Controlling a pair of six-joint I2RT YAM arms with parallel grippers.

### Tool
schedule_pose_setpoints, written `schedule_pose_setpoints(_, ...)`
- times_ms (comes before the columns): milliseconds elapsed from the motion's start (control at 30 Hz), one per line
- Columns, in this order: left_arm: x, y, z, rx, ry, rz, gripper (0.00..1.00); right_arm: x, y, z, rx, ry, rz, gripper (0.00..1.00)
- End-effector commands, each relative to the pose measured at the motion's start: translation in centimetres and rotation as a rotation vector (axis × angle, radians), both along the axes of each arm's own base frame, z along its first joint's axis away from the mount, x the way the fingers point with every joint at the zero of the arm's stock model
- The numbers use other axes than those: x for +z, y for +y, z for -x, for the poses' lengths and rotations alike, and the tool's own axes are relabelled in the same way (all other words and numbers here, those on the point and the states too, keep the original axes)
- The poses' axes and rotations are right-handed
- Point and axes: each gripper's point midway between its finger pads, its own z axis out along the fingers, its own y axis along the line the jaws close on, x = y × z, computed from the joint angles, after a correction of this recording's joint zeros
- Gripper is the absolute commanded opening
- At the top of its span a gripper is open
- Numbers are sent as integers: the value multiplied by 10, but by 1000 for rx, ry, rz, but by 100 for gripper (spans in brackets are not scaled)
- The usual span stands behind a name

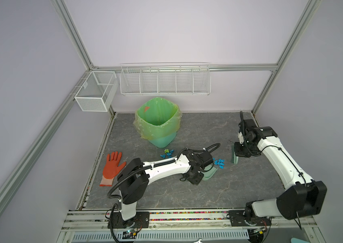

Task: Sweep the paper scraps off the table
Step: 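Slide the dustpan toward the blue scraps while the right gripper brushes them in, then brush the remaining blue scraps into the dustpan with the right gripper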

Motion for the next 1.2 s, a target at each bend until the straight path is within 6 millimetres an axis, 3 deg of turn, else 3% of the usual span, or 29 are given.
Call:
schedule_pose_setpoints(0, -1, -5, 3, -25, 17, 2, 0, 1, 4, -8, 30, -10, -14, 7)
schedule_pose_setpoints(433, 1, -15, -7, -88, -14, -43, 0, -4, 37, -12, 100, 21, -153, 7)
schedule_pose_setpoints(567, -8, -18, -3, -107, 22, -58, 0, -6, 42, -5, 114, 36, -168, 7)
schedule_pose_setpoints(700, -13, -18, -2, -114, 28, -68, 0, -6, 63, 9, 182, 49, -207, 7)
schedule_pose_setpoints(933, -19, -22, -3, -114, 36, -75, 0, 9, 90, 40, 246, 30, -342, 7)
schedule_pose_setpoints(1167, -17, -24, -5, -113, 33, -73, 0, 36, 80, 53, 211, -83, -353, 7)
